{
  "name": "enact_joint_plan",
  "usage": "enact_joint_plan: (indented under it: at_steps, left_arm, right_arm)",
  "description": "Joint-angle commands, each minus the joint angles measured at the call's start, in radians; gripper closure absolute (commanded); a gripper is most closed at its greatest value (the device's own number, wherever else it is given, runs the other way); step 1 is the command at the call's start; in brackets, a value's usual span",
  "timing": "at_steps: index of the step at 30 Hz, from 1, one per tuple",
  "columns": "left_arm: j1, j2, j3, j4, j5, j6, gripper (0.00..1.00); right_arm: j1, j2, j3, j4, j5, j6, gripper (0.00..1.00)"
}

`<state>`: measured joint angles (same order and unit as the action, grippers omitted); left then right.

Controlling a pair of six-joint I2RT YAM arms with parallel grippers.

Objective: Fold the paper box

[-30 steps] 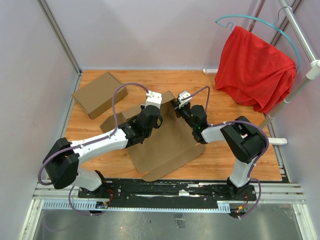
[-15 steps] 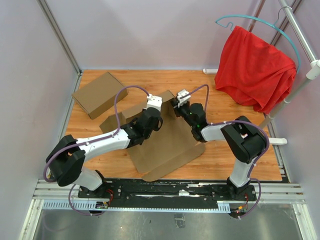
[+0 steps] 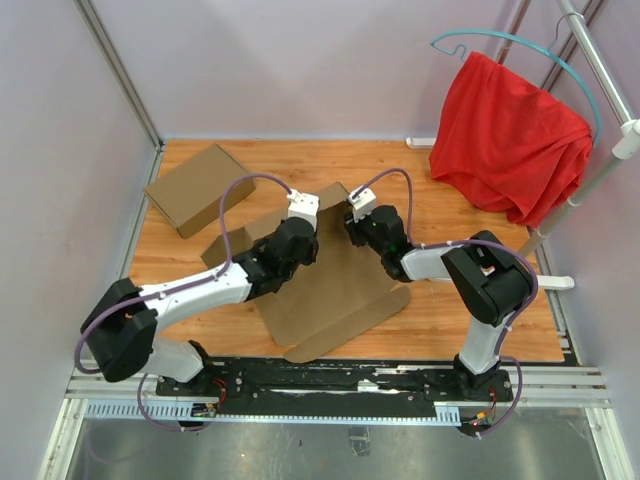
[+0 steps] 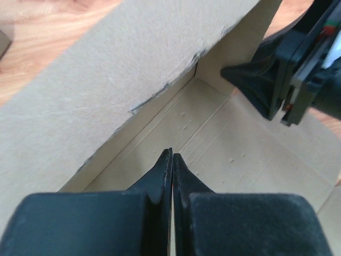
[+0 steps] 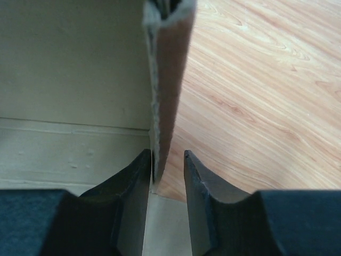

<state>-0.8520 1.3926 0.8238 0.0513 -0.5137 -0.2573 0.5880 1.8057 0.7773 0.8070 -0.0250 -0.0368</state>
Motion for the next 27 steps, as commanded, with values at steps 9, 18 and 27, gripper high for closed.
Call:
enact_joint_plan:
  at_steps: [9,18,27]
  left_arm:
    - [0.004,-0.333,-0.042,0.009,0.063,-0.056,0.99]
    - [0.004,-0.393,-0.034,-0.087,-0.3,-0.09,0.7]
    - [0.009,-0.424,-0.017,0.027,-0.272,-0.075,0.48]
  right_arm:
    - [0.01,0.067,0.13,-0.064,-0.065,0.123,0.73]
    - [-0.006,-0.044,0.082,-0.17,0.189,0.21,0.99]
    - [-0.214,-0.308,-0.098,-0.313,0.132,0.374,0.99]
